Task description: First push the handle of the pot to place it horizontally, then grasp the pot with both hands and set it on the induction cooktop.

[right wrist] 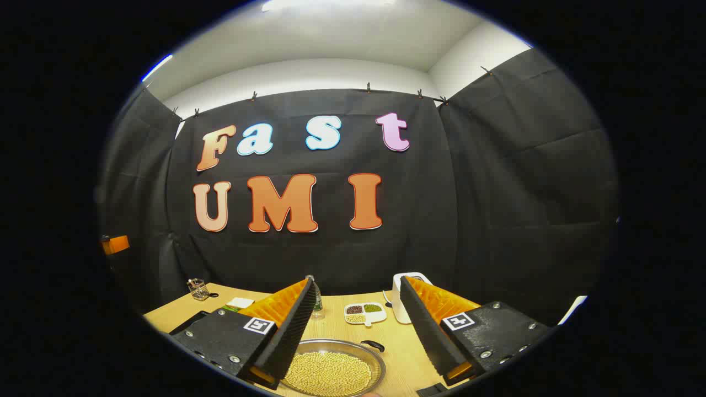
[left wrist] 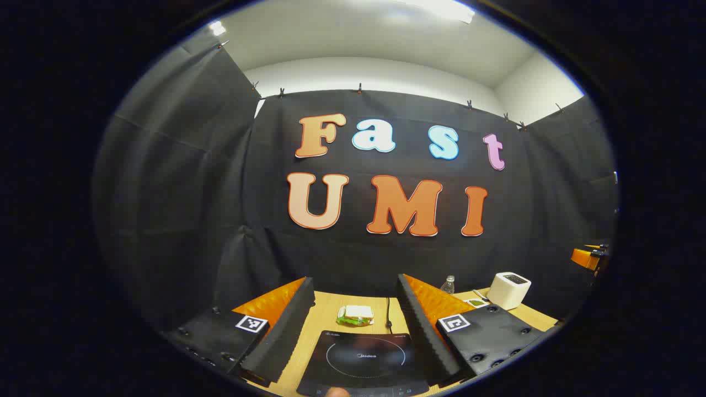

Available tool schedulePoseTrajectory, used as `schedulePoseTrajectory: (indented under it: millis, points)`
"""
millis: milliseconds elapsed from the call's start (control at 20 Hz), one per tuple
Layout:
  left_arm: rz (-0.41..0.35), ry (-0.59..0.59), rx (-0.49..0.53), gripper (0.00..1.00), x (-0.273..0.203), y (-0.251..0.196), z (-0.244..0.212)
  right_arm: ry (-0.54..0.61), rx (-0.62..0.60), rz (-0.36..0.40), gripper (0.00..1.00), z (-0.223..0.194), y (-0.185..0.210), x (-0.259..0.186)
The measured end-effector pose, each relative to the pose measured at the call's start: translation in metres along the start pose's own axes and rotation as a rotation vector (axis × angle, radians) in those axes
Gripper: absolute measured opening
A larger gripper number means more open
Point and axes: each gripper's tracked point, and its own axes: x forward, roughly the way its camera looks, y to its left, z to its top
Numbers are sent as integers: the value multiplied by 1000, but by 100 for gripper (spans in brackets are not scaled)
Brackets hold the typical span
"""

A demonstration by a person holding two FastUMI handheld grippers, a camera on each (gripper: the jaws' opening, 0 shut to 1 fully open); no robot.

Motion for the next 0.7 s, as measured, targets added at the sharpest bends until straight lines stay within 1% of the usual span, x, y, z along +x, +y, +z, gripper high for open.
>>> schedulePoseTrajectory:
  millis: [300,550,700]
  points:
    - [16,3,19,97,-4,2,1,0,-12,4,95,2,3,-3]
    - [35,-23,56,97,-8,5,11,-6,-12,5,95,6,2,-5]
    - [35,-30,57,97,-8,5,11,-3,-9,6,95,6,2,-4]
